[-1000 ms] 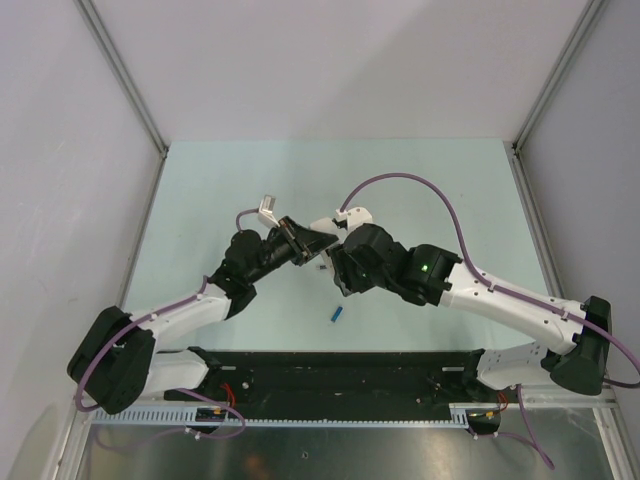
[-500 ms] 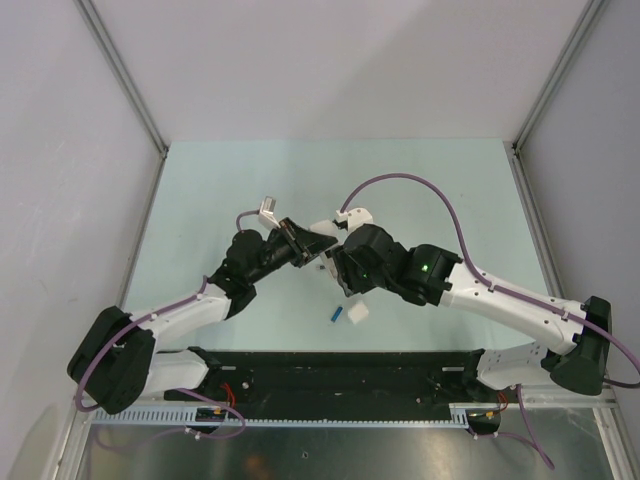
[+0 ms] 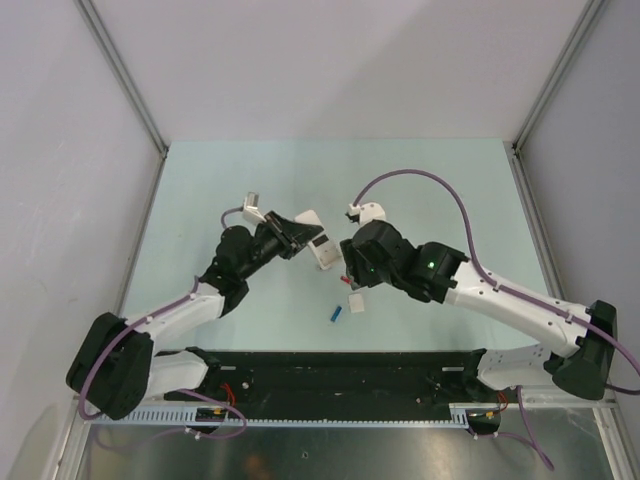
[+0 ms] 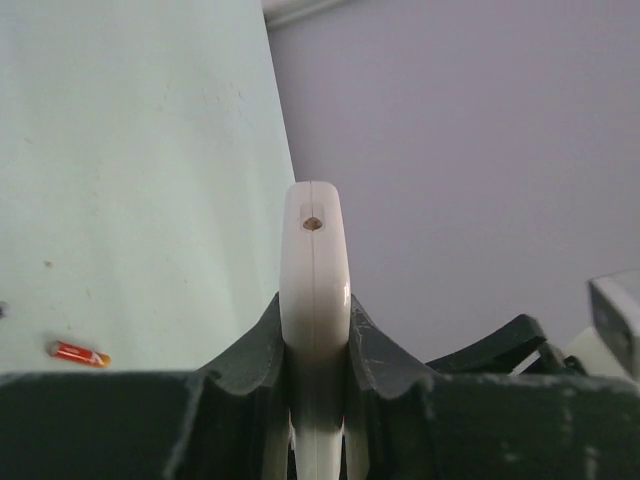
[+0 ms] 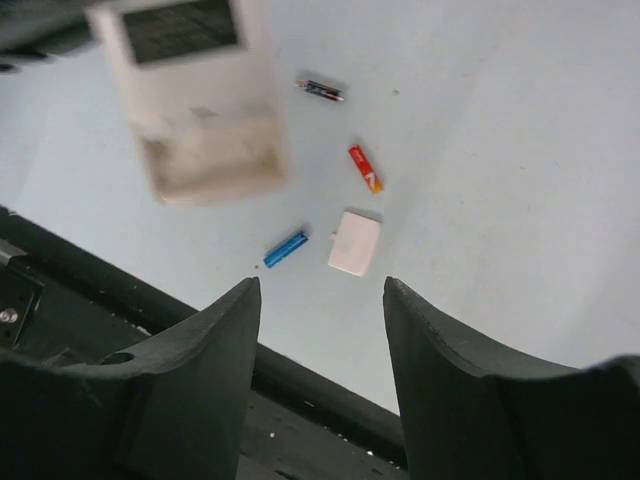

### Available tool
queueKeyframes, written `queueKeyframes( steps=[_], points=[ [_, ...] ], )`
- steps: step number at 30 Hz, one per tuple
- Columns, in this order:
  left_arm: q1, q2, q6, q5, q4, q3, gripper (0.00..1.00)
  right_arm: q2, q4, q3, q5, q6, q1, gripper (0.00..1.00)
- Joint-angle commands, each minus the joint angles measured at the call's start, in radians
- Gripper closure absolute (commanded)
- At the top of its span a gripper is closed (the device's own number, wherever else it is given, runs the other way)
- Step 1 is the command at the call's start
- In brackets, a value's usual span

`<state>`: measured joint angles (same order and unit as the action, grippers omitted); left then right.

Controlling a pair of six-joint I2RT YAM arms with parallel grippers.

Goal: Load the batteries into the remote control

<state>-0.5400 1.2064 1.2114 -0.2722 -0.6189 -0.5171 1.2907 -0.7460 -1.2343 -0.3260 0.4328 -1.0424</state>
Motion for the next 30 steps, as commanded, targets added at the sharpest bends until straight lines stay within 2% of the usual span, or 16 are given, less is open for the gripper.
queueKeyframes(
  steps=[1, 5, 10, 15, 20, 30],
  points=[
    [0.073, -0.088, -0.013, 0.018, -0.03, 0.038, 1.0, -0.079, 0.054, 0.113, -0.006, 0.027, 0.056, 0.43],
    [0.103, -0.143, -0.016, 0.011, -0.028, 0.1, 1.0, -0.088, 0.151, 0.245, 0.059, 0.05, 0.09, 0.43],
    [0.117, -0.256, -0.012, -0.019, -0.027, 0.201, 1.0, 0.007, 0.276, 0.334, 0.11, 0.057, 0.088, 0.41],
    [0.117, -0.387, 0.008, -0.01, -0.005, 0.302, 1.0, 0.12, 0.367, 0.332, 0.111, 0.06, 0.084, 0.29],
    [0.117, -0.491, 0.002, -0.001, 0.051, 0.35, 1.0, 0.266, 0.404, 0.317, 0.105, 0.089, 0.091, 0.29],
    [0.117, -0.516, -0.013, -0.012, 0.093, 0.359, 1.0, 0.381, 0.382, 0.305, 0.035, 0.127, 0.081, 0.33]
  ],
)
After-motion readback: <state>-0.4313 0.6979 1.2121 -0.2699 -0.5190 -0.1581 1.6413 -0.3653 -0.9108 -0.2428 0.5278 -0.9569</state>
